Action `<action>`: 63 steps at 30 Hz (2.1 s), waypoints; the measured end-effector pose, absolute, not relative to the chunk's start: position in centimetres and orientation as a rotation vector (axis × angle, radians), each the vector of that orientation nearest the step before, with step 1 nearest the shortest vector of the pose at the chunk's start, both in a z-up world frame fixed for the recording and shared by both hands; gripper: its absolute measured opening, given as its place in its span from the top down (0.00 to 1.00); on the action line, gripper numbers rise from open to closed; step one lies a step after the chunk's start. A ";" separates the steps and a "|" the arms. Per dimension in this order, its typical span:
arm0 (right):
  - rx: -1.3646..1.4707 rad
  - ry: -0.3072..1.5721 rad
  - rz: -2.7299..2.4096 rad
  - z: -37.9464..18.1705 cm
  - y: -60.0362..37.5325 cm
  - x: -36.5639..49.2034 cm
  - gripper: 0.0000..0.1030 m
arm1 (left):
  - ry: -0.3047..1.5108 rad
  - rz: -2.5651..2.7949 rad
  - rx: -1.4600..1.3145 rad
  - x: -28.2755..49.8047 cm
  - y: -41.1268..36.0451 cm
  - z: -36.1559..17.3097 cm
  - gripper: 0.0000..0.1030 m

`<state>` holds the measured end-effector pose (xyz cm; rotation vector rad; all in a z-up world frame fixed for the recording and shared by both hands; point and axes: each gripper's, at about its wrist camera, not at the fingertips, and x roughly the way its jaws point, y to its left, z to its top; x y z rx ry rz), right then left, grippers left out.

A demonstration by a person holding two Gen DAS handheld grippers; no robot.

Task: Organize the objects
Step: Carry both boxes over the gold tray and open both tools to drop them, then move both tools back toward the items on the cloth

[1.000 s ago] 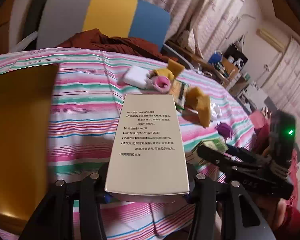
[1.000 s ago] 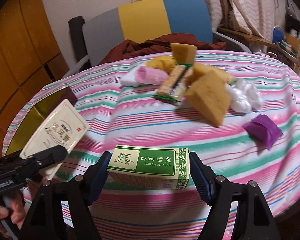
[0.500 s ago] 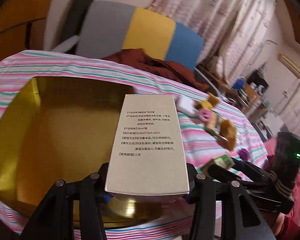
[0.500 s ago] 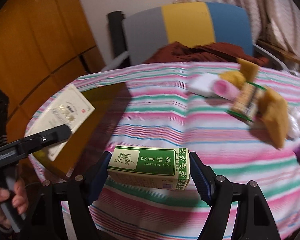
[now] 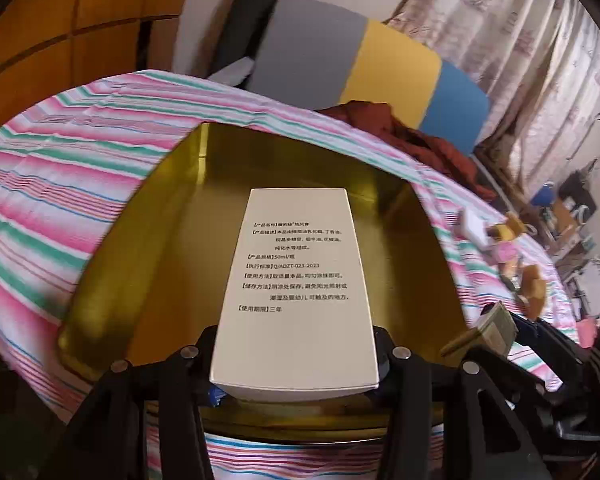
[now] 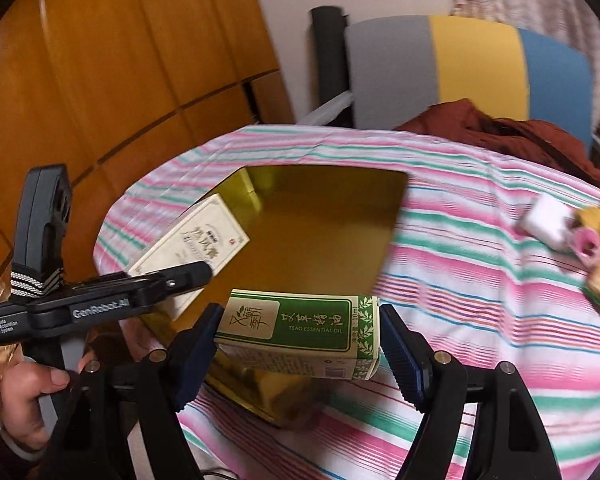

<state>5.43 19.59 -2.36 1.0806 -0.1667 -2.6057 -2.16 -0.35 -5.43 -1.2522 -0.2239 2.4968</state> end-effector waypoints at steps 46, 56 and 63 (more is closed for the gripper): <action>1.044 -0.362 -2.664 -2.5 21.8 6.3 0.00 | -0.250 2.539 -1.203 -0.8 0.8 -4.2 0.46; 1.059 -0.393 -2.747 -2.3 25.5 7.0 0.00 | -0.175 2.454 -1.153 1.1 4.2 -3.3 0.46; 1.074 -0.391 -2.835 -2.2 29.1 8.0 0.00 | -0.140 2.391 -1.102 2.4 6.8 -2.5 0.46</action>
